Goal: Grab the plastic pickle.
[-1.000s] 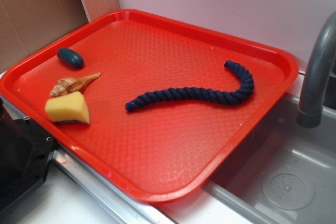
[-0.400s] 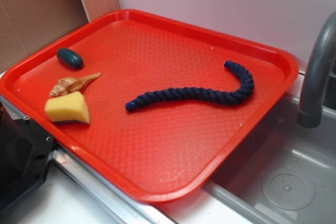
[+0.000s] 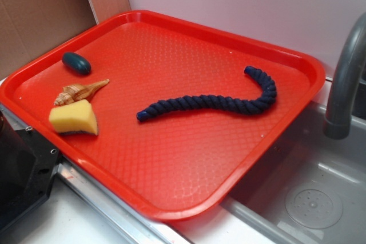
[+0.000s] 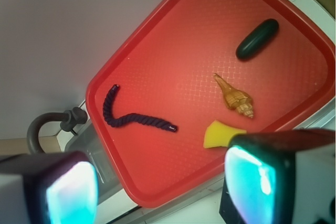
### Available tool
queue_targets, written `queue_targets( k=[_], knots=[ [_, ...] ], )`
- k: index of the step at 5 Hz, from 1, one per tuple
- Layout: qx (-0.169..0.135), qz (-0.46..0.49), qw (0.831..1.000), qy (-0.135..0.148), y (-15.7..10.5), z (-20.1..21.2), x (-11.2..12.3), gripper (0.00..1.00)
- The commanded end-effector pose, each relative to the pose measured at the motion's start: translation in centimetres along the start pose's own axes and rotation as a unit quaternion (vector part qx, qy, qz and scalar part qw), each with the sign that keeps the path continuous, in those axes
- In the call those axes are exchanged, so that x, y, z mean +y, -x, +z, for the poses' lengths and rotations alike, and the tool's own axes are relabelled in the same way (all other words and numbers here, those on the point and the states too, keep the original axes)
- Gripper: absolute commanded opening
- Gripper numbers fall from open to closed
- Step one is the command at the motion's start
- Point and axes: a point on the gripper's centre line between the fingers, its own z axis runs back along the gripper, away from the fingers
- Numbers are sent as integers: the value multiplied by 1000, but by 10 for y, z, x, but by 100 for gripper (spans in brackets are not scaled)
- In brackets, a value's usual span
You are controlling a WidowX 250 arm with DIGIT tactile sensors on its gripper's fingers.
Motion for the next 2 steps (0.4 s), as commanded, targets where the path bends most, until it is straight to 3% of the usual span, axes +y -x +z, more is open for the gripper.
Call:
queue_targets(
  k=[1, 2],
  knots=[
    [-45, 222, 963, -149, -93, -90, 57, 100],
    [-94, 309, 931, -172, -101, -117, 67, 100]
  ],
)
